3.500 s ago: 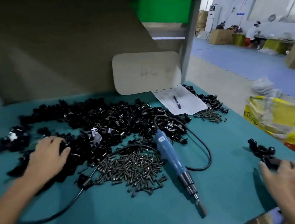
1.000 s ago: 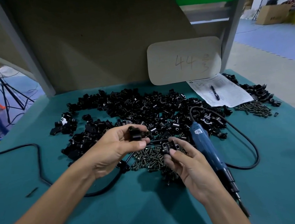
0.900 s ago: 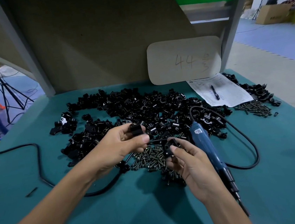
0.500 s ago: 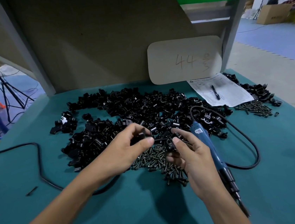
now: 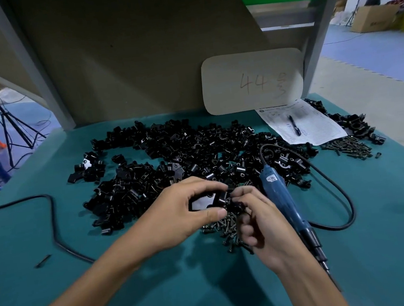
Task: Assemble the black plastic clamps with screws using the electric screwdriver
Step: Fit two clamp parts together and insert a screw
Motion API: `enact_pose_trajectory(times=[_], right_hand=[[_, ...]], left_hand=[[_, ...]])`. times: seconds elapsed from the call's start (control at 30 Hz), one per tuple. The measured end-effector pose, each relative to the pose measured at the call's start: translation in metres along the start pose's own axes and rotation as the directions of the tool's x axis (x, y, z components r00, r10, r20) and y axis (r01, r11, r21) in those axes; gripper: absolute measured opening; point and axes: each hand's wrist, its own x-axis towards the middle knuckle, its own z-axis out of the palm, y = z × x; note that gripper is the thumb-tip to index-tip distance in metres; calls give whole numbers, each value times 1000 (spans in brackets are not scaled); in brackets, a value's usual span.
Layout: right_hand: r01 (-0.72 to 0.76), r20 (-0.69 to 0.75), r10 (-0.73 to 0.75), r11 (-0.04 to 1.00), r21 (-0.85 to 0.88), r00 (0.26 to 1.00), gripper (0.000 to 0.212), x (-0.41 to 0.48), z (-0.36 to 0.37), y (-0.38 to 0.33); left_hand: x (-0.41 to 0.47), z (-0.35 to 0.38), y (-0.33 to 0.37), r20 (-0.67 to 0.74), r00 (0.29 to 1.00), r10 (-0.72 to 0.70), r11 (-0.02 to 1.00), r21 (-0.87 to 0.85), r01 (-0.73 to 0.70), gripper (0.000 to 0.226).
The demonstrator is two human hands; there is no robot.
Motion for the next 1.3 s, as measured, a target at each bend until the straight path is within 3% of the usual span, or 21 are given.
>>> enact_pose_trajectory(times=[0.1, 0.2, 0.37, 0.6, 0.87, 1.13, 1.3], right_hand=[[-39, 40, 36, 997, 74, 999, 18, -3, 5, -1], [-81, 135, 54, 976, 204, 989, 19, -6, 6, -2], [35, 259, -69, 991, 131, 963, 31, -11, 10, 0], [228, 109, -231, 973, 34, 967, 30, -17, 20, 2], [78, 77, -103, 958, 275, 992, 24, -13, 22, 3], [77, 110, -127, 924, 376, 986, 23, -17, 20, -2], [55, 89, -94, 929, 367, 992, 23, -19, 21, -1]], left_hand=[[-2, 5, 3, -32, 996, 85, 996, 37, -84, 39], [-3, 6, 3, -111, 992, 62, 998, 28, -59, 37], [-4, 5, 4, -145, 989, 26, 998, -60, -35, 32], [-4, 10, 3, -222, 974, 41, 998, -33, -49, 30], [-6, 14, 9, -54, 998, 29, 1000, -7, -30, 50], [-7, 9, 13, -204, 975, 93, 996, 36, -87, 35], [-9, 7, 14, -210, 972, 109, 992, 80, -93, 38]])
